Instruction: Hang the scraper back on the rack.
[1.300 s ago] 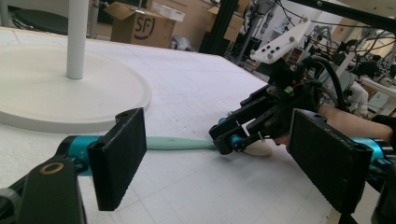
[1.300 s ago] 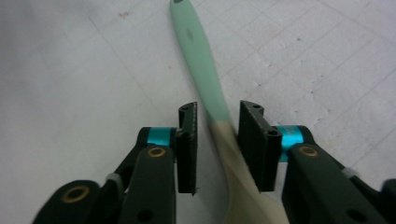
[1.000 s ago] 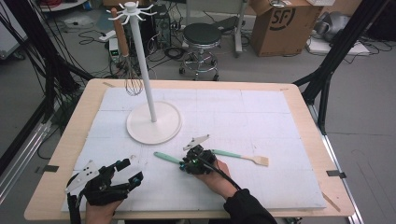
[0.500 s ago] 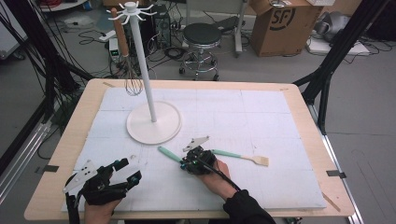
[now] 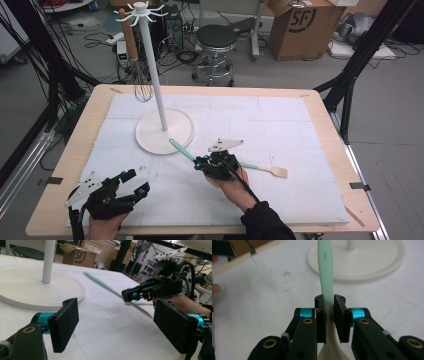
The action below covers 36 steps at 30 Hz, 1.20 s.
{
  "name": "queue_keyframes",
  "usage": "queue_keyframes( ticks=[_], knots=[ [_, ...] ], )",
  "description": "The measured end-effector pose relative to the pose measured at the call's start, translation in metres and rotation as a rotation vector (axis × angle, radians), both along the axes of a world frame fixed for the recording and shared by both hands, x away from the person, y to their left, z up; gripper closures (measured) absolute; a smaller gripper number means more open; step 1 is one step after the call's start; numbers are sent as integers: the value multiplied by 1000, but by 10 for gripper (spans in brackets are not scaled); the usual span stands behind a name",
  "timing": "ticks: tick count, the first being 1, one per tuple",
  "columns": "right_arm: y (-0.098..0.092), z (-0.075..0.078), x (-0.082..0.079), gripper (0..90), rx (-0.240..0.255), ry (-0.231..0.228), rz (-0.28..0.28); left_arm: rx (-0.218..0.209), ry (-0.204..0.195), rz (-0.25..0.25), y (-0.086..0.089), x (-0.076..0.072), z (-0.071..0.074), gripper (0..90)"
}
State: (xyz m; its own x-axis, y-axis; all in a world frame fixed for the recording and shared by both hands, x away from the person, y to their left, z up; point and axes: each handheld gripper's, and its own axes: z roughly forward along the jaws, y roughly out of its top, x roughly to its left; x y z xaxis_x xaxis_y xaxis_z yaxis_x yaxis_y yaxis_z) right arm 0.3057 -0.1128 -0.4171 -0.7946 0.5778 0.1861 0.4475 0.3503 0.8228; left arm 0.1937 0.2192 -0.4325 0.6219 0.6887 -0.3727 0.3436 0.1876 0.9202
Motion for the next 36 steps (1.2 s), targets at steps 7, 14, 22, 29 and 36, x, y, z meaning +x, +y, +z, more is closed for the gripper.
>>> queue_keyframes(
  ticks=[7,14,22,29,36],
  knots=[
    [-13,24,1,817,153,-50,-46,-4,-4,-21,-1,0,0,211],
    [-16,53,7,817,299,-97,-54,-14,0,-21,1,1,-1,210],
    [-15,78,17,816,403,-123,-53,-17,-1,-18,2,2,-1,208],
    [-10,98,25,816,475,-151,-57,-19,0,-28,1,1,-1,208],
    [-6,116,30,816,515,-200,-79,-26,-3,-35,2,2,-1,207]
  ],
)
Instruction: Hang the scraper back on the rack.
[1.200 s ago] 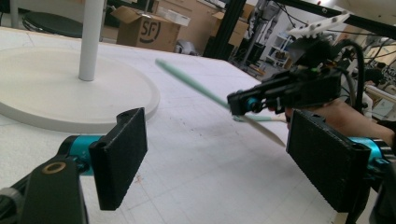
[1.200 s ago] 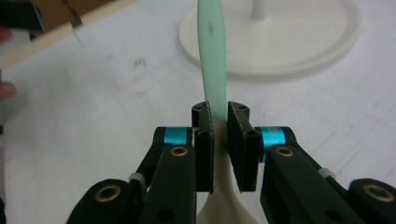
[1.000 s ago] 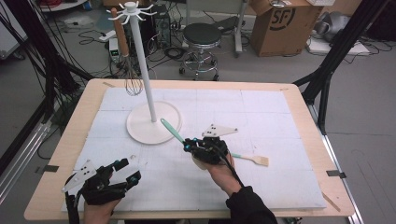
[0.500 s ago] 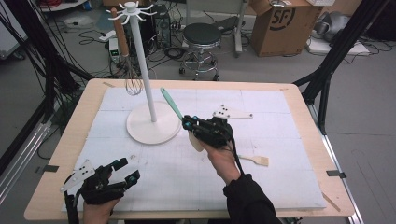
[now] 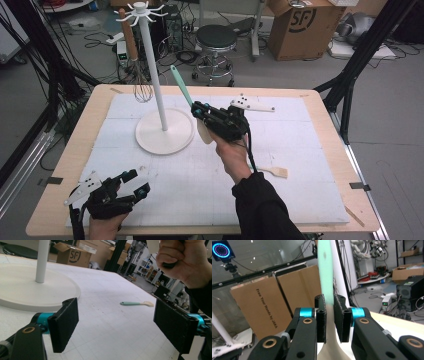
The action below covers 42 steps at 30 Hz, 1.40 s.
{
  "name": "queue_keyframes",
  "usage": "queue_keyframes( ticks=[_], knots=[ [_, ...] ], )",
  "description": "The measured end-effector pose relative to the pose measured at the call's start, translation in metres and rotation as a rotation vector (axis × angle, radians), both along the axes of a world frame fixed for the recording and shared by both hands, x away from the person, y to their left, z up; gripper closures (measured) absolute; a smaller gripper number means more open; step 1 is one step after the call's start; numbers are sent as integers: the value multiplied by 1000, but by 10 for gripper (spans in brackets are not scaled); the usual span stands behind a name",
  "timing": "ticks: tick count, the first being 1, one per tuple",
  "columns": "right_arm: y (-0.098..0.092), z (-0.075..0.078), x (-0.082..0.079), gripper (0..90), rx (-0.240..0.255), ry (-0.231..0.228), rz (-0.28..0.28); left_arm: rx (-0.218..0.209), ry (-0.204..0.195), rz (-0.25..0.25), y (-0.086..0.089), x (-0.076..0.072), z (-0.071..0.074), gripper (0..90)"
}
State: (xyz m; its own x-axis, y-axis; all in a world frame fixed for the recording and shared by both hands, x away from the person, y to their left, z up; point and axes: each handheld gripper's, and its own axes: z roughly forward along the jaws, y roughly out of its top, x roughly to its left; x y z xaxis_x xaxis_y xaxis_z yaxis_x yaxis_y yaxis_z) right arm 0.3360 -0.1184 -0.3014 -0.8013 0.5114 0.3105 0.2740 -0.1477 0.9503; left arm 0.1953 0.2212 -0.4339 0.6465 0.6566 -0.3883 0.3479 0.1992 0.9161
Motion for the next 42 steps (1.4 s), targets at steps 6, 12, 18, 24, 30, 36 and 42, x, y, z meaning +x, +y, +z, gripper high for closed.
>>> queue_keyframes(
  ticks=[6,12,18,24,30,36,42],
  knots=[
    [7,11,2,817,24,-27,3,-2,0,4,0,2,-1,205],
    [15,25,6,816,40,-60,7,5,0,-5,-2,3,-1,205],
    [25,39,8,817,56,-81,15,2,-1,-4,-1,3,-1,205],
    [29,49,10,817,71,-102,10,-1,0,-7,-1,3,-1,204],
    [29,52,13,817,106,-113,-2,-6,0,-3,0,3,-1,205],
    [30,57,16,817,132,-139,-11,-2,3,-4,0,4,-1,204],
    [34,60,21,816,138,-148,-22,-9,1,-1,0,4,-1,204]
  ],
)
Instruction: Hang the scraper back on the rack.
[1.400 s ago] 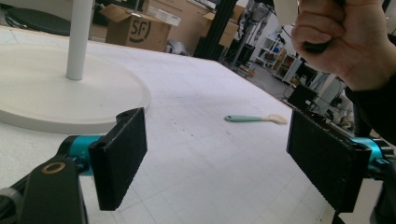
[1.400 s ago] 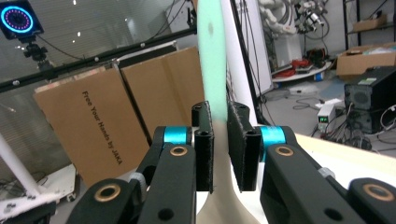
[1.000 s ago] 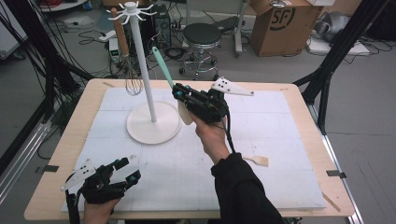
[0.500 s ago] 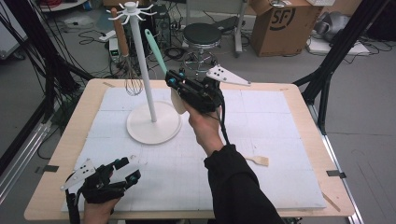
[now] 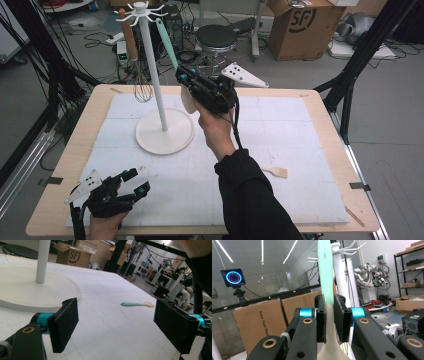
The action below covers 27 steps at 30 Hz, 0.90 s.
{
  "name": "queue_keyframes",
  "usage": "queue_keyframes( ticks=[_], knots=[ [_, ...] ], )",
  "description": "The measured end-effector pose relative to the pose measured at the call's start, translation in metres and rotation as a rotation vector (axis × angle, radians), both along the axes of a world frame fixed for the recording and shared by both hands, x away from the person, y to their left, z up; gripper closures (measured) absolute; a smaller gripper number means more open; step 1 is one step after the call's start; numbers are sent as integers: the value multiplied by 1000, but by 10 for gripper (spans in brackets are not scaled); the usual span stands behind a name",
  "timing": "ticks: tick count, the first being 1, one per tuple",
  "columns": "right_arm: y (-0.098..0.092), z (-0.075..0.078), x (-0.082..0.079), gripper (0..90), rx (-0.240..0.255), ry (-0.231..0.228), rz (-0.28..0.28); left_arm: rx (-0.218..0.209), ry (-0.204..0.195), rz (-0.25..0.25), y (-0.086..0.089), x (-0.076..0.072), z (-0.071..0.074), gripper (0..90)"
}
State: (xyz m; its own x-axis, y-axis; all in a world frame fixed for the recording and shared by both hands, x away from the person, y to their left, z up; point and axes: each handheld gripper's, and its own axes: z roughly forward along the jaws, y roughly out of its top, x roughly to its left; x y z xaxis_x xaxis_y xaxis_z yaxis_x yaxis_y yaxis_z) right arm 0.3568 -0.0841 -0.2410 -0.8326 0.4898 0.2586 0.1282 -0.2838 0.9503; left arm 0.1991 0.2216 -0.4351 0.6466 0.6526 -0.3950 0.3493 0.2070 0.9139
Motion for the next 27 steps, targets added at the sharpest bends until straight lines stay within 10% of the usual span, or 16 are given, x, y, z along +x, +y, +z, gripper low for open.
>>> queue_keyframes(
  ticks=[27],
  knots=[
    [14,-3,18,816,-33,39,-10,-5,-4,0,2,-1,0,204]
  ],
)
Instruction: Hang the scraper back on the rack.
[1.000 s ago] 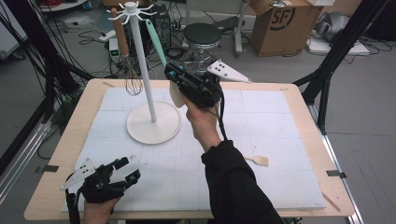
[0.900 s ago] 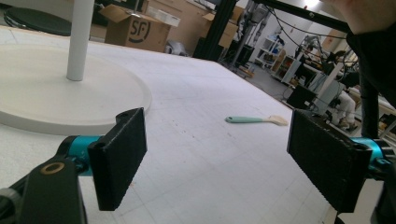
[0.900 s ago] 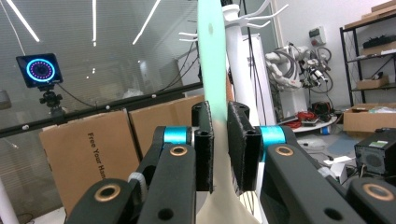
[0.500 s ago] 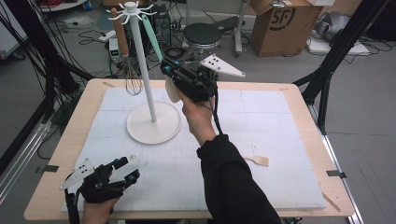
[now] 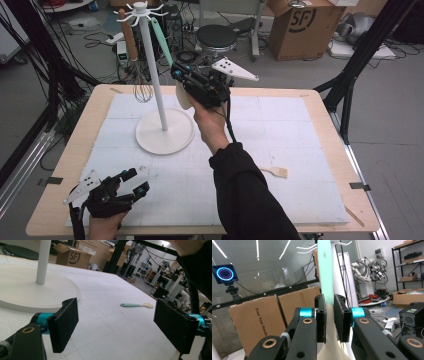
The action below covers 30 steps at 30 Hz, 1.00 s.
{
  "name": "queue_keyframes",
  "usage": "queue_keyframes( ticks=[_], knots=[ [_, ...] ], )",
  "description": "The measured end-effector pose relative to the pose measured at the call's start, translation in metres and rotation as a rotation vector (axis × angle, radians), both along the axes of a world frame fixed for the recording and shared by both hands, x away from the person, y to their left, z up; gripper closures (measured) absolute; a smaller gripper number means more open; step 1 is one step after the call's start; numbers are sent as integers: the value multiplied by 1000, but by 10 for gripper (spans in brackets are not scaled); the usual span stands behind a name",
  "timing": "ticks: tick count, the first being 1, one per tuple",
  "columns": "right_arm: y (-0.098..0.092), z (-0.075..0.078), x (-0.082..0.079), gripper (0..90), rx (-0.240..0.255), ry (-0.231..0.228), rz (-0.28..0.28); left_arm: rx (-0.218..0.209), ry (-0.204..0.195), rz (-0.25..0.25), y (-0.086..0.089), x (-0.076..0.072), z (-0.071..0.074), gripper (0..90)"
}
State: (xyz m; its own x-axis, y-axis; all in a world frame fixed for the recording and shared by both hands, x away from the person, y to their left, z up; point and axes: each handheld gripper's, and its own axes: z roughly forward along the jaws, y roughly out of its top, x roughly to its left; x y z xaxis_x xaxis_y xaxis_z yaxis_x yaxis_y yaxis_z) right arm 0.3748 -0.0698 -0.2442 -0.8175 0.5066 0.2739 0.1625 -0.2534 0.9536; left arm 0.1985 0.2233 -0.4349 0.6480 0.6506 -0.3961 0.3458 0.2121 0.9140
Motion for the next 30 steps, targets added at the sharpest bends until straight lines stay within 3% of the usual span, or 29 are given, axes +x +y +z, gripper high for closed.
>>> queue_keyframes(
  ticks=[24,25,27,30],
  knots=[
    [9,-3,5,802,-24,19,9,0,-2,2,0,-2,0,205],
    [9,-3,5,783,-30,17,-1,1,-2,2,1,-2,1,204],
    [9,-4,6,637,-31,23,-6,2,-4,2,1,-2,1,204],
    [7,-6,7,582,-47,42,-29,3,-3,3,1,-3,1,204]
  ],
)
